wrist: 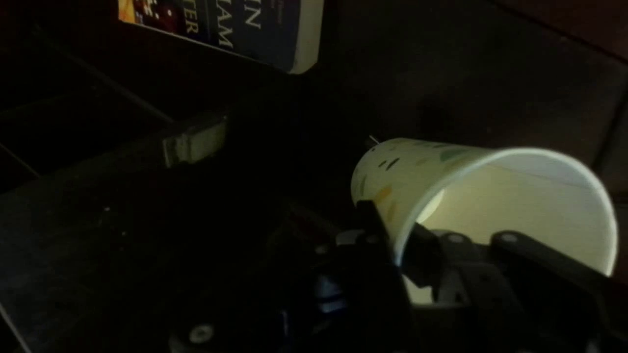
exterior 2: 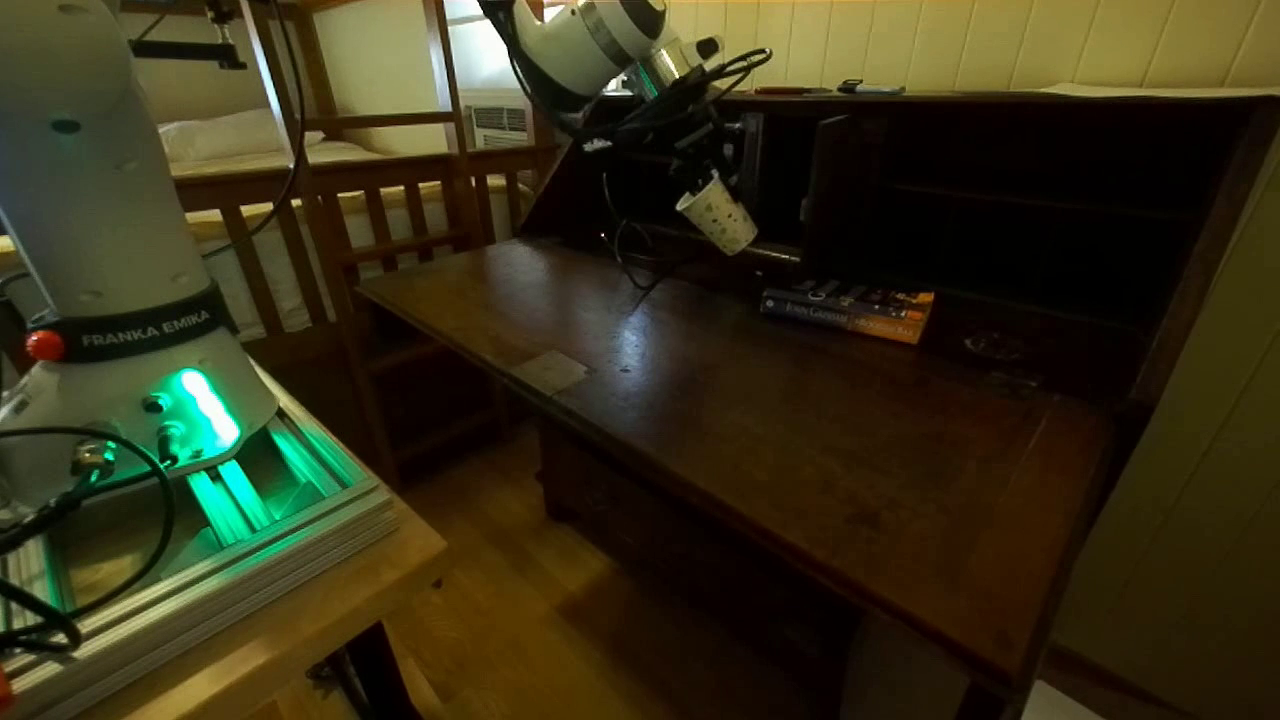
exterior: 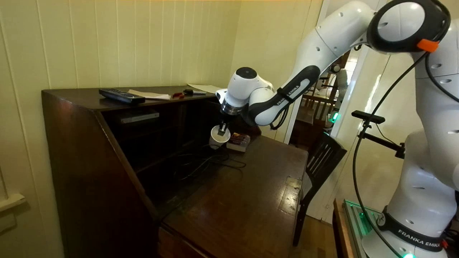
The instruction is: Move the cup to the compartment on the left
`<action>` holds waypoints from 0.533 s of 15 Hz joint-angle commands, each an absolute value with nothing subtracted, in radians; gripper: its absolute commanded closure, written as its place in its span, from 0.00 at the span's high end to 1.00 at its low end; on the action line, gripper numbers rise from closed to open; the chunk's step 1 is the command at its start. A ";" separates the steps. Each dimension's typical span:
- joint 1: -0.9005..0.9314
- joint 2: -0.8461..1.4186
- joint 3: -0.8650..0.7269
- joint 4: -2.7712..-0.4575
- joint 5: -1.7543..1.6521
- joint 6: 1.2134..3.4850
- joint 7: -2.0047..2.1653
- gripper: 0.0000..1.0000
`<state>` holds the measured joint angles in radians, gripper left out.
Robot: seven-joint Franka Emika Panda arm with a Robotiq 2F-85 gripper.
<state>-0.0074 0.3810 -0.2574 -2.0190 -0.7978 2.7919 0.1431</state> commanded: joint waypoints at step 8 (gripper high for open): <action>-0.249 -0.085 -0.146 -2.638 -0.741 3.275 -0.521 0.02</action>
